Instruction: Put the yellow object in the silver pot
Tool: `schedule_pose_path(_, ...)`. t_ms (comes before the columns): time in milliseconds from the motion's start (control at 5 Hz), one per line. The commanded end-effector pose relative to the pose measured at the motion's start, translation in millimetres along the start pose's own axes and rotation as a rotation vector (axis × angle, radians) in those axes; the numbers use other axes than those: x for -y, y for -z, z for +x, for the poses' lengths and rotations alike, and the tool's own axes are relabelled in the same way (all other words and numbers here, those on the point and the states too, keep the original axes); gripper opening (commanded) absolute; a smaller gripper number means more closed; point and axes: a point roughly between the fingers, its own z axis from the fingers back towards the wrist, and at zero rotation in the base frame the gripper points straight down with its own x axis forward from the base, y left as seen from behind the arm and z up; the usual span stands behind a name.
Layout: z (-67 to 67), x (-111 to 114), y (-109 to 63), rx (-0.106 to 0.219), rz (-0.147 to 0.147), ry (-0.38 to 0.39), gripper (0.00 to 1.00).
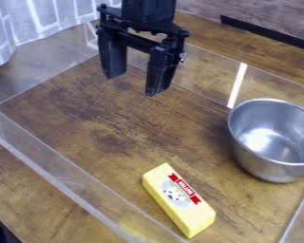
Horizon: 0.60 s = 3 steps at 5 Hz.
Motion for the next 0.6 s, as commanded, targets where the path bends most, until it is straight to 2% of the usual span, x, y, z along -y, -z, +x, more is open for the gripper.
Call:
schedule_pose_path(0,-6.5,7.1,7.8,-0.027,0.0,0.087,1.0)
schedule_pose_path(200,-6.3,8.7,19.5,-0.051,0.002,0.185,1.0)
schedule_pose_path(400,-13.8,23.9,35.6,-0.055,0.035,0.408,1.0)
